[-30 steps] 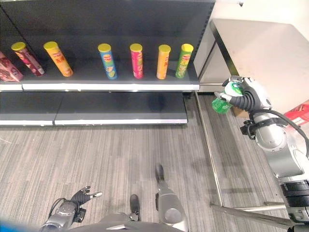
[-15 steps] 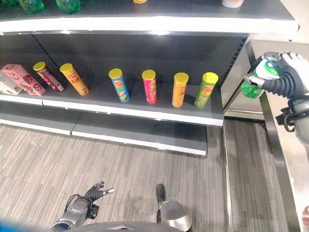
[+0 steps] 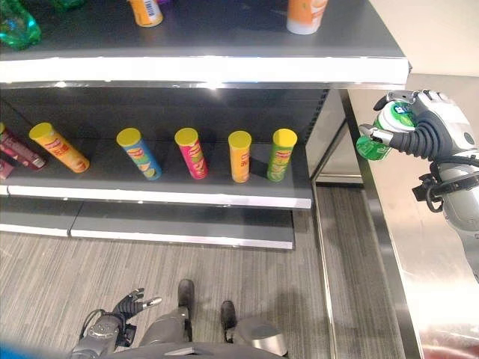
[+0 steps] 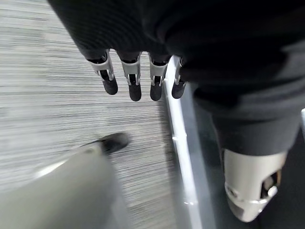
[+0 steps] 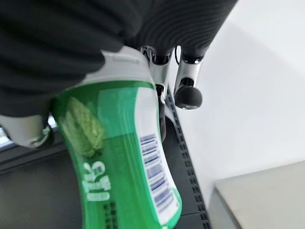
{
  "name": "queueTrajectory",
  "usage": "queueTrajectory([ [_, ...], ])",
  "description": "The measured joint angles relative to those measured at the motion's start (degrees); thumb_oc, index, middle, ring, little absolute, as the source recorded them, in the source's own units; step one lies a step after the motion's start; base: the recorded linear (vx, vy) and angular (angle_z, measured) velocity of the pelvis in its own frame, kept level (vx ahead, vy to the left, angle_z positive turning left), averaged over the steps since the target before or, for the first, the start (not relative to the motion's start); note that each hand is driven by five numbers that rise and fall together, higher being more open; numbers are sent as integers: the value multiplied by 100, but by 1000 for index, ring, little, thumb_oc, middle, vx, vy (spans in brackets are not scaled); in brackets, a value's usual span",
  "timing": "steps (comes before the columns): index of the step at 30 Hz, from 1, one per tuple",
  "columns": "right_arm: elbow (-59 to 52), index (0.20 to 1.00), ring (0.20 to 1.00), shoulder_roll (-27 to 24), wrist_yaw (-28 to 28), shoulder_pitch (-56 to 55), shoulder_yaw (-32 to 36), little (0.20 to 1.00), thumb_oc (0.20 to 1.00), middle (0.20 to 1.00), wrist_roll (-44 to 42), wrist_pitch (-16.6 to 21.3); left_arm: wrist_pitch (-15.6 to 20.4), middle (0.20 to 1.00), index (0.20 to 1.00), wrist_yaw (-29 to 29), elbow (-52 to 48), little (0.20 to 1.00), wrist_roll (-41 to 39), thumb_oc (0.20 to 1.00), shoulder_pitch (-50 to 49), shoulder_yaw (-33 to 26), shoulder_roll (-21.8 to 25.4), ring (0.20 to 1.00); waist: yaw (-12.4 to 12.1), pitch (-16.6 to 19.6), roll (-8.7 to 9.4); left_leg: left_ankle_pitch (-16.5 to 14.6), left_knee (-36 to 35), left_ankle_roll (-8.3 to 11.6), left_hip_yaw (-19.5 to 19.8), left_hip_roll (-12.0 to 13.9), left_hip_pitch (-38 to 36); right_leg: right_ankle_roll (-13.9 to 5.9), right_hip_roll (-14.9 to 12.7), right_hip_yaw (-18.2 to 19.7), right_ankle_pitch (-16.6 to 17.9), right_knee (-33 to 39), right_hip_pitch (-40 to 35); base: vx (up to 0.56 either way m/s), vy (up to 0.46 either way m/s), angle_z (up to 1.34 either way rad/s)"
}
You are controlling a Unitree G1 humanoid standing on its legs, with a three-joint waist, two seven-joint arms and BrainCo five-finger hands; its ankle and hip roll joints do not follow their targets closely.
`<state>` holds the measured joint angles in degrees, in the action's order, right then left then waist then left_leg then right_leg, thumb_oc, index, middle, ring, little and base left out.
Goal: Put the goods on the table back onto the shelves and tidy them up.
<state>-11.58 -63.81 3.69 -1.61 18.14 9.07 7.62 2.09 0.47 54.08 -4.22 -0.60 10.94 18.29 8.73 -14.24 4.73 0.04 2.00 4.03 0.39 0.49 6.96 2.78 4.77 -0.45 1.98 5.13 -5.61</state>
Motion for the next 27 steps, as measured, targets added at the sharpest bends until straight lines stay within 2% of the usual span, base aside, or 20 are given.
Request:
queueTrajectory([
  [1, -116, 200, 200, 160, 26, -157, 114, 200, 200, 200, 3, -15, -1, 1000, 1000, 13, 130, 1000, 30, 1000, 52, 397, 123, 1000, 0, 4, 62, -175, 45, -393, -239, -196, -32, -108, -137, 129, -34, -41, -9, 38, 156, -15],
  [2, -76, 200, 200, 430, 21, -48, 133, 200, 200, 200, 7, 145, 73, 1000, 1000, 23, 175, 1000, 49, 1000, 21, 72, -81, 1000, 11, 13, -83, -93, -285, -561, -487, -259, -263, -754, -112, 142, -100, -452, 247, 72, 194, -57],
  [3, 74, 200, 200, 59, 74, 79, 132, 200, 200, 200, 6, 67, 43, 1000, 1000, -36, 151, 1000, 47, 1000, -23, -73, -462, 1000, 50, -2, -932, 284, -623, -992, -414, 413, -452, -427, 196, 82, -646, -1260, 819, 86, 180, -70],
  [4, 47, 200, 200, -378, 76, 87, 165, 200, 200, 200, 12, -10, 43, 1000, 1000, -23, 106, 1000, 52, 1000, -158, -48, -558, 1000, 190, 121, -1139, 469, -719, -371, -387, 682, -507, -321, -371, 155, -650, -1017, 904, 65, 126, -57],
  [5, 2, 200, 200, -179, 89, 208, 176, 200, 200, 200, 26, -16, -16, 1000, 1000, -57, 239, 1000, 56, 1000, -76, -98, -621, 1000, 271, 22, -1165, 586, -749, -81, -452, 617, -653, -520, -424, 13, -373, -826, 729, 21, 43, -28],
  [6, -23, 200, 200, -4, 92, 176, 94, 200, 200, 200, 27, -31, -7, 1000, 1000, -30, 160, 1000, 55, 1000, -91, -90, -578, 1000, 260, 86, -976, 684, -768, -219, -548, 457, -688, -764, -614, 178, -234, -689, 715, 27, 74, -43],
  [7, -42, 200, 200, -134, 72, 130, 56, 200, 200, 200, 34, -30, 35, 1000, 1000, -39, 60, 1000, 55, 1000, -106, -103, -568, 1000, 240, 84, -953, 676, -771, -200, -638, 423, -733, -679, -650, 257, -228, -624, 673, 30, 106, -31],
  [9, -19, 200, 200, -124, 89, 141, 85, 200, 200, 200, 39, -61, 61, 1000, 1000, -52, 25, 1000, 55, 1000, 13, -126, -542, 1000, 403, 95, -945, 526, -768, -46, -637, 432, -785, -713, -658, 213, -131, -421, 538, 32, 111, -4],
  [10, -20, 200, 200, -125, 85, 141, 81, 200, 200, 200, 40, -68, 62, 1000, 1000, -52, -10, 1000, 54, 1000, 60, -126, -522, 1000, 398, 121, -942, 500, -750, -57, -655, 407, -792, -738, -687, 250, -104, -402, 543, 24, 68, -4],
  [11, -7, 200, 200, -147, 84, 140, 82, 200, 200, 200, 41, -68, 76, 1000, 1000, -53, -45, 1000, 54, 1000, 87, -130, -493, 1000, 392, 124, -848, 425, -752, -68, -669, 379, -777, -775, -724, 276, -95, -362, 546, 36, 79, -16],
  [12, 46, 200, 200, -146, 83, 138, 102, 200, 200, 200, 61, -67, 72, 1000, 1000, -53, -27, 1000, 54, 1000, 64, -133, -434, 1000, 352, 156, -671, 390, -781, -87, -749, 310, -770, -846, -798, 354, -73, -264, 535, 31, 53, -14],
  [13, 54, 200, 200, -146, 83, 131, 127, 200, 200, 200, 120, -66, 59, 1000, 1000, -53, -5, 1000, 54, 1000, 34, -133, -421, 1000, 336, 195, -597, 363, -782, -89, -757, 280, -755, -873, -841, 387, -35, -198, 524, 32, 52, -11],
  [17, 60, 200, 200, -145, 97, 33, 262, 200, 200, 200, 174, -65, 42, 1000, 1000, -54, 76, 1000, 51, 1000, -158, -177, -400, 1000, 338, 316, -435, 328, -783, -153, -760, 166, -748, -949, -969, 391, 85, 69, 413, 0, 0, 0],
  [27, 65, 200, 200, -209, 140, 28, 651, 200, 200, 200, 174, -72, 43, 1000, 1000, -55, 63, 1000, 44, 1000, -243, -243, -404, 1000, 340, 385, -471, 371, -783, -191, -739, 130, -819, -929, -996, 331, 105, 72, 314, 13, 2, 2],
])
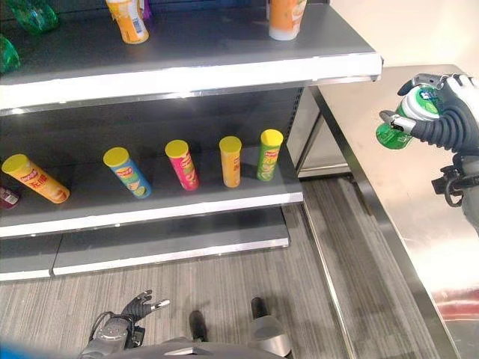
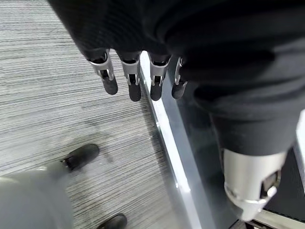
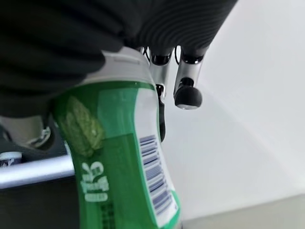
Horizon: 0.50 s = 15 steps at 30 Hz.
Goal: Put the goods on the table back onto the shelves and tidy them up.
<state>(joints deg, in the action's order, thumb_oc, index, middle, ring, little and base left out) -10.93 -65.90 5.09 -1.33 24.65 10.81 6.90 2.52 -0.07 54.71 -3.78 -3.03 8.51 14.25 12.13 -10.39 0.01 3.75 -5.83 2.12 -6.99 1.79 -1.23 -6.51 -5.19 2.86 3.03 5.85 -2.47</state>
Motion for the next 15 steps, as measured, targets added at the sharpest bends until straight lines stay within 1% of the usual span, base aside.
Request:
queueTrajectory([
  [3, 11, 200, 200, -325, 103, 15, 171, 200, 200, 200, -18, 2, -1, 1000, 1000, 5, 2, 1000, -8, 1000, -37, 2, -5, 1000, 7, 40, -9, -1, -1, 1, 14, 2, -6, 0, 1, -40, 0, 0, -22, 12, -12, 3],
  [7, 6, 200, 200, -393, 165, 494, 112, 200, 200, 200, -236, 22, -1, 1000, 1000, 23, 3, 1000, -46, 1000, -105, 14, -6, 1000, -33, 92, 8, -34, -1, -8, 115, -1, 3, -4, -1, -109, -3, 1, -81, -1, -16, 9],
  [11, 71, 200, 200, -853, 186, 1512, -765, 200, 200, 200, -295, 96, -5, 1000, 1000, 31, 12, 1000, -50, 1000, -135, 28, -3, 1000, -228, 198, -29, -30, -1, -17, 130, 0, 9, -19, -3, -143, -16, 1, -93, -1, -8, 5],
  [13, 136, 200, 200, -958, 174, 1966, -1229, 200, 200, 200, -332, 131, -5, 1000, 1000, 31, 14, 1000, -56, 1000, -145, 23, 8, 1000, -341, 236, -26, -11, -1, -42, 149, 2, 11, -18, -3, -186, -17, 2, -108, -3, -24, 13],
  [14, 166, 200, 200, -961, 171, 2085, -1332, 200, 200, 200, -397, 136, -5, 1000, 1000, 31, 12, 1000, -56, 1000, -139, 23, 9, 1000, -374, 251, -22, -8, -1, -46, 148, 2, 8, -16, -9, -213, -18, 2, -111, -3, -42, 14],
  [15, 521, 200, 200, -964, 165, 3017, -2232, 200, 200, 200, -437, 124, -16, 1000, 1000, 32, 20, 1000, -66, 1000, -207, 104, 60, 1000, -463, 262, -12, 0, 0, -57, 173, -7, 7, -15, -15, -245, -18, 2, -149, 0, -41, 12],
])
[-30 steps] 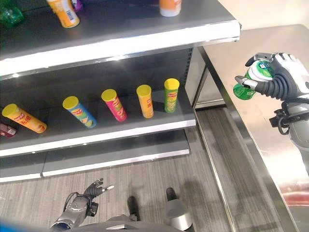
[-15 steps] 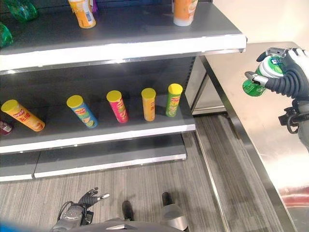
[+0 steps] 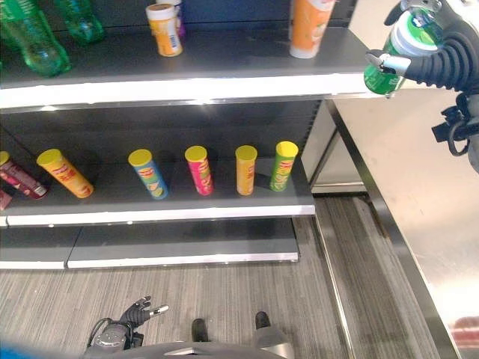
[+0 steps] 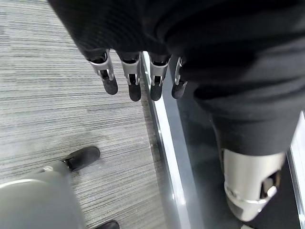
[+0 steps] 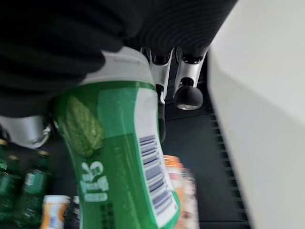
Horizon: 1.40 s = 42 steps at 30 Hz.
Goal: Put the goods on the table back onto the shelves and tidy them up.
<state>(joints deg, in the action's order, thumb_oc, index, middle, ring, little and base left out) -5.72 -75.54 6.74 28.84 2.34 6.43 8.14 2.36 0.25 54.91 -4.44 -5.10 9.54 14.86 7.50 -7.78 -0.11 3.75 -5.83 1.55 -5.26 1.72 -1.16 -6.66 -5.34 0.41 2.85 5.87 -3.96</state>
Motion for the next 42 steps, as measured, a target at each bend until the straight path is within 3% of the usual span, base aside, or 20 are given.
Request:
queueTrajectory([
  [6, 1705, 200, 200, -152, -193, 2515, -2653, 200, 200, 200, -13, -164, 4, 1000, 1000, 4, -6, 1000, -174, 1000, 105, 118, 263, 1000, -324, 47, 65, 87, 7, -37, 176, -18, -18, -12, -9, -208, -13, 0, -101, 0, -38, 21],
  [12, 3152, 200, 200, 265, -244, 4143, -4303, 200, 200, 200, 35, -277, 4, 1000, 1000, 12, 181, 1000, -223, 1000, 81, 107, 395, 1000, -499, 54, 77, 169, 32, -32, 437, -65, -4, -16, -36, -478, -67, 6, -219, 1, -40, 22],
  [16, 3956, 200, 200, 878, -370, 4441, -4561, 200, 200, 200, 30, -407, 15, 1000, 1000, 16, 225, 1000, -439, 1000, -94, 118, 428, 1000, -758, 64, 26, 154, 0, 28, 687, -73, 22, 6, -21, -713, -130, 6, -345, 12, -52, 33],
  [21, 4478, 200, 200, 1162, -456, 4528, -4620, 200, 200, 200, 29, -437, 15, 1000, 1000, 17, 226, 1000, -442, 1000, -134, 121, 434, 1000, -879, 101, -45, 201, 1, 28, 820, -93, 96, 15, -24, -941, -151, -10, -384, 14, -43, 23],
  [32, 5415, 200, 200, 1428, -481, 4858, -4802, 200, 200, 200, 29, -544, 23, 1000, 1000, 21, 334, 1000, -660, 1000, -65, 134, 453, 1000, -1090, 149, -133, 285, 1, 71, 1367, -185, 211, 38, 4, -1542, -265, -21, -567, 12, -39, 29],
  [39, 5320, 200, 200, 1432, -486, 4864, -4803, 200, 200, 200, 28, -558, 15, 1000, 1000, 21, 501, 1000, -662, 1000, -130, 140, 458, 1000, -1171, 150, -127, 341, 2, 59, 1447, -233, 302, 9, -29, -1757, -307, -21, -583, 22, -14, 18],
  [42, 4921, 200, 200, 1430, -490, 4872, -4819, 200, 200, 200, 29, -617, 13, 1000, 1000, 20, 584, 1000, -662, 1000, -84, 139, 458, 1000, -1097, 149, -125, 349, 2, 59, 1533, -264, 286, -3, -48, -1850, -339, -20, -639, 22, 3, 15],
])
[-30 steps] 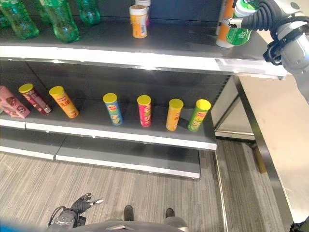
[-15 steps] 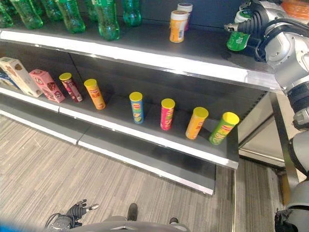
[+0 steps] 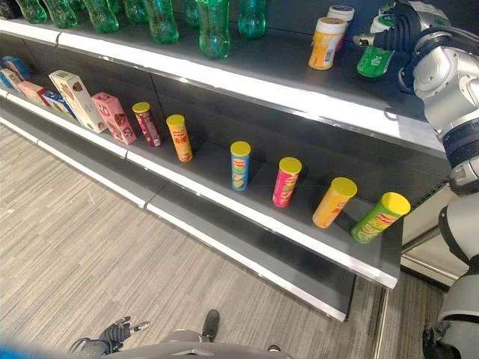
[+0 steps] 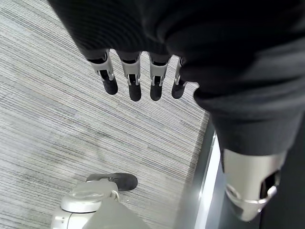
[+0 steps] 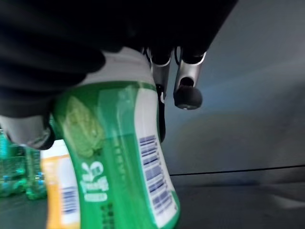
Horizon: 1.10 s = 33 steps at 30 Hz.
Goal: Put the goods on the table back onto the shelves and tidy them up.
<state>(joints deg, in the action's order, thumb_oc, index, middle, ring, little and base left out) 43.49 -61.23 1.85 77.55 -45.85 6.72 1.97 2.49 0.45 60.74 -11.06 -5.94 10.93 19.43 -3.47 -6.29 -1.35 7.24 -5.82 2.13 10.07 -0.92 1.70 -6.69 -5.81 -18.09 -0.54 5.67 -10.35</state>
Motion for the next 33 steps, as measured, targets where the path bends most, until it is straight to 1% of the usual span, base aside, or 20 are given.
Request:
queueTrajectory([
  [2, -318, 200, 200, 11, -14, 6, -4, 200, 200, 200, 1, -27, -1, 1000, 1000, 0, 3, 1000, 0, 1000, 12, 0, -1, 1000, 22, -2, 4, -1, 0, 2, 3, 5, 3, 5, 2, -6, -5, -1, 1, 12, 4, 2],
  [7, -586, 200, 200, 80, -112, 11, -4, 200, 200, 200, 0, 91, -1, 1000, 1000, -3, -12, 1000, 0, 1000, 119, 2, -1, 1000, 33, -1, 24, -5, 0, 4, -4, 18, 0, 10, -4, 0, -7, -1, 0, 5, 6, -1],
  [13, -771, 200, 200, 171, -113, 11, -3, 200, 200, 200, -4, 121, 0, 1000, 1000, -6, -39, 1000, 1, 1000, 132, 5, -2, 1000, 168, -5, 42, -11, 0, 3, -72, 22, -6, 10, -28, 69, -7, 0, 28, 22, 23, -7],
  [14, -964, 200, 200, 170, -115, 11, -3, 200, 200, 200, -4, 123, 0, 1000, 1000, -7, -37, 1000, 1, 1000, 116, 4, -2, 1000, 176, -4, 41, -25, 0, 12, -147, 40, -7, 16, -26, 142, -3, 1, 63, 33, 30, -17],
  [19, -1358, 200, 200, 183, -122, 10, -3, 200, 200, 200, -6, 131, -1, 1000, 1000, -11, -34, 1000, 1, 1000, 135, 1, -2, 1000, 196, -3, 39, -33, 0, 16, -206, 56, -1, 25, -21, 213, 5, 1, 101, 17, 12, -9],
  [24, -1329, 200, 200, 423, -161, 10, -3, 200, 200, 200, -8, 137, 2, 1000, 1000, -18, -38, 1000, 0, 1000, 119, 1, -11, 1000, 180, 2, 33, -20, 0, -1, -206, 59, -6, 25, -16, 214, 5, 1, 97, 0, 0, 0],
  [33, -1249, 200, 200, 627, -217, 9, -7, 200, 200, 200, -8, 185, 2, 1000, 1000, -18, -31, 1000, -1, 1000, 94, 1, -20, 1000, 141, 4, 30, -27, 1, 17, -167, 54, -2, 25, -10, 173, 5, 1, 80, 2, -1, 1],
])
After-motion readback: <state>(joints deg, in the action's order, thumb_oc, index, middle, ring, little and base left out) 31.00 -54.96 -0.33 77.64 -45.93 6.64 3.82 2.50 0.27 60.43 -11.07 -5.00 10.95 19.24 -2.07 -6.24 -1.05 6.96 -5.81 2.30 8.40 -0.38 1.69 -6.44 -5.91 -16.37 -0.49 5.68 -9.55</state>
